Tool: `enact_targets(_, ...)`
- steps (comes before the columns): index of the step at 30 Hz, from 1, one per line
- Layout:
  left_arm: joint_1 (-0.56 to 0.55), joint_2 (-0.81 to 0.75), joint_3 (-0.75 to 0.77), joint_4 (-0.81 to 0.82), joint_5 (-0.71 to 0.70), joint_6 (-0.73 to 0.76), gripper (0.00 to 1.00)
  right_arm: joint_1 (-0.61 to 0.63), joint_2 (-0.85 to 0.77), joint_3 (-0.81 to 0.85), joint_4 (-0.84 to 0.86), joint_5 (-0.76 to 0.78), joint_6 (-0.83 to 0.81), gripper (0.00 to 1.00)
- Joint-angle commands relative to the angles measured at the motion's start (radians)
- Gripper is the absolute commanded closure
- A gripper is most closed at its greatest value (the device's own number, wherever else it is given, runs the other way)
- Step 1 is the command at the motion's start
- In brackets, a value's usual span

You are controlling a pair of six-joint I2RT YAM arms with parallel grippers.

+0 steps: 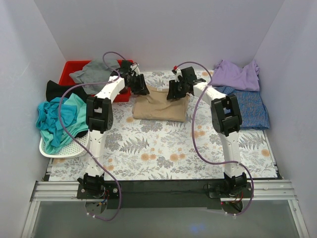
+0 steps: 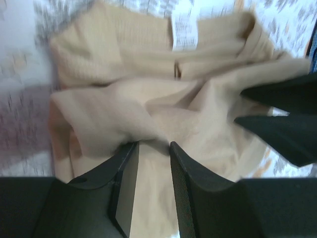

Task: Fold and stack the t-shirts
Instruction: Fold the tshirt

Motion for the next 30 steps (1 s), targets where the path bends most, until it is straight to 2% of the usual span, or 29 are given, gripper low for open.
enact_targets(1, 0.001, 0.067, 0.142, 0.021, -0.01, 0.001, 0.69, -0.016, 0.018, 0.029, -0.029, 0.068, -0.029, 0.49)
enact_targets(7, 0.001, 0.145, 0.213, 0.103, -0.004, -0.015, 0.68, -0.027, 0.015, 0.006, -0.016, 0.175, -0.059, 0.49)
enact_targets(12, 0.001, 0.159, 0.179, 0.191, -0.053, -0.004, 0.68, -0.031, -0.017, -0.035, 0.045, 0.234, -0.085, 0.49)
enact_targets(16, 0.001, 0.136, 0.121, 0.303, -0.151, 0.013, 0.67, -0.031, -0.061, -0.09, 0.092, 0.295, -0.122, 0.48)
enact_targets(23, 0.001, 0.066, 0.138, 0.378, -0.189, 0.034, 0.67, -0.04, -0.169, -0.155, 0.232, 0.379, -0.181, 0.47)
enact_targets(27, 0.001, 0.028, 0.113, 0.386, -0.214, 0.051, 0.67, -0.04, -0.164, -0.104, 0.171, 0.48, -0.175, 0.47)
enact_targets(30, 0.001, 0.005, 0.09, 0.383, -0.229, 0.056, 0.68, -0.04, -0.193, -0.15, 0.174, 0.475, -0.173, 0.47)
